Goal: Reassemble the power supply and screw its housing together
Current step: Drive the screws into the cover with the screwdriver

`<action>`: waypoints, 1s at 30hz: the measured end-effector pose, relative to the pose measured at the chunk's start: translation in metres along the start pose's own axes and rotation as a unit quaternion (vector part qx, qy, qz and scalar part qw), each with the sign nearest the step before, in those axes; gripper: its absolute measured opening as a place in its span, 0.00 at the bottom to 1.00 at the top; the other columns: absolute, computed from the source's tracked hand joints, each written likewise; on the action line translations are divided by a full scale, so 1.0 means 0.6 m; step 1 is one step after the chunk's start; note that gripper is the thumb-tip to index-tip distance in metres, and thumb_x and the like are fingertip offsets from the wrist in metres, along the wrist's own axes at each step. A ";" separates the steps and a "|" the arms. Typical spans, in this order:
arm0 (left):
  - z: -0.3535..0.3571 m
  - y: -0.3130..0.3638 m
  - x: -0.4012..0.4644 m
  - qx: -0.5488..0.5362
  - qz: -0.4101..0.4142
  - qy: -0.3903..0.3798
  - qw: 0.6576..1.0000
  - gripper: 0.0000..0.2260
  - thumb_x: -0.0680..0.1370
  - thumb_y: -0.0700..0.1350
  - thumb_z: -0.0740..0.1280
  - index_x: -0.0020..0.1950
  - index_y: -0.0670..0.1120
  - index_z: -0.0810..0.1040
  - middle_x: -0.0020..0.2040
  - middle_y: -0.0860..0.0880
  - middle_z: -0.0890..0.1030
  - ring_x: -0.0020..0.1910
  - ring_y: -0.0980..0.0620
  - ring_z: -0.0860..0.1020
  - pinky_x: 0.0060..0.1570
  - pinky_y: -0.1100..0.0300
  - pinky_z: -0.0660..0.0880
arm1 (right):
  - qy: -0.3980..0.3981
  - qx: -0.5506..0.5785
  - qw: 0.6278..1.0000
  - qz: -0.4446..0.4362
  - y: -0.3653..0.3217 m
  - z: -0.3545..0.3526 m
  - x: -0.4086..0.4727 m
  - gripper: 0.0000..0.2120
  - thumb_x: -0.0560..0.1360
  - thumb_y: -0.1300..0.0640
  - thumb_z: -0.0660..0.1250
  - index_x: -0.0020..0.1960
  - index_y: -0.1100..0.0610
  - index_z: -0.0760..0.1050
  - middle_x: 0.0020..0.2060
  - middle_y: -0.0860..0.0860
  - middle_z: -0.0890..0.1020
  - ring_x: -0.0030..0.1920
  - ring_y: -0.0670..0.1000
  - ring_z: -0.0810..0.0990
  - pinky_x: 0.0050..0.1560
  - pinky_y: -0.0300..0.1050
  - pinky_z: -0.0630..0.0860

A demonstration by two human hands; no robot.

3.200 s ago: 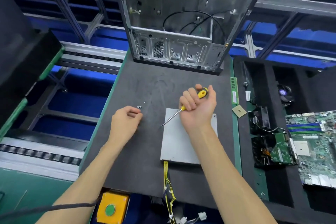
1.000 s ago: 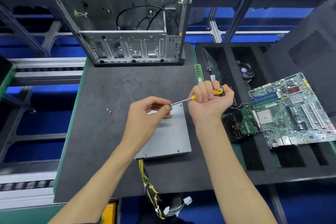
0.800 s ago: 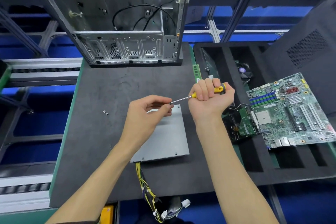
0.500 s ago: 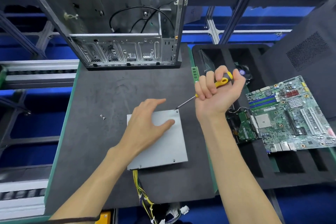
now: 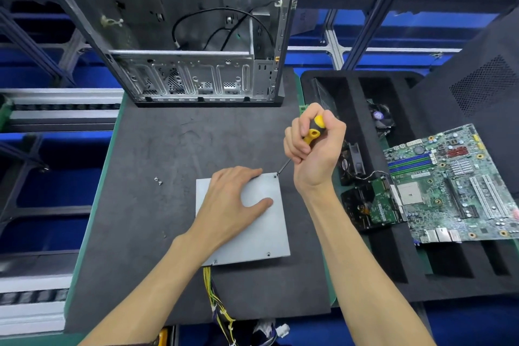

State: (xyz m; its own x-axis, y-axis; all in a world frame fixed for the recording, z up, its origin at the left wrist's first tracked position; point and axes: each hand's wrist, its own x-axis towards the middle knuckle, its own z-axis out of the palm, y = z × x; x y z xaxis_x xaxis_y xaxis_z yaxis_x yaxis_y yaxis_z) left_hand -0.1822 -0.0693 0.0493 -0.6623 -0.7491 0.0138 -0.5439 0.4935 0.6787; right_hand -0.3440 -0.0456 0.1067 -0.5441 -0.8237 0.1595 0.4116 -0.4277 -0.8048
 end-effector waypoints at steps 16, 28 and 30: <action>0.009 -0.009 -0.002 0.014 0.009 0.021 1.000 0.23 0.73 0.55 0.76 0.67 0.52 0.78 0.61 0.58 0.79 0.64 0.55 0.71 0.67 0.67 0.57 | -0.041 -0.178 0.983 -0.013 0.000 0.009 -0.004 0.12 0.80 0.53 0.59 0.41 0.56 0.75 0.31 0.51 0.78 0.28 0.53 0.72 0.30 0.48 0.69; 0.019 -0.010 -0.009 0.098 0.049 0.032 0.993 0.20 0.77 0.56 0.68 0.66 0.49 0.77 0.59 0.55 0.79 0.58 0.53 0.75 0.65 0.60 0.64 | -0.053 -0.186 0.981 0.004 -0.010 0.007 -0.029 0.04 0.80 0.58 0.62 0.53 0.58 0.69 0.41 0.53 0.79 0.38 0.52 0.76 0.43 0.46 0.73; 0.020 -0.010 -0.009 0.102 0.047 0.030 0.993 0.21 0.77 0.57 0.66 0.67 0.50 0.76 0.59 0.55 0.78 0.58 0.52 0.75 0.65 0.61 0.64 | -0.048 -0.199 0.979 -0.005 -0.012 0.007 -0.035 0.10 0.79 0.58 0.65 0.52 0.57 0.63 0.37 0.51 0.78 0.34 0.51 0.75 0.39 0.41 0.72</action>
State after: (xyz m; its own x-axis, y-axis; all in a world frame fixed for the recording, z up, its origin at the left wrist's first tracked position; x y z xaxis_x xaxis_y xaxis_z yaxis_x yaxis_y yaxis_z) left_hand -0.1816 -0.0630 0.0361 -0.6870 -0.7171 0.1177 -0.5781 0.6375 0.5093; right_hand -0.3324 -0.0269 0.1114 -0.4684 -0.8591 0.2063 0.0785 -0.2731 -0.9588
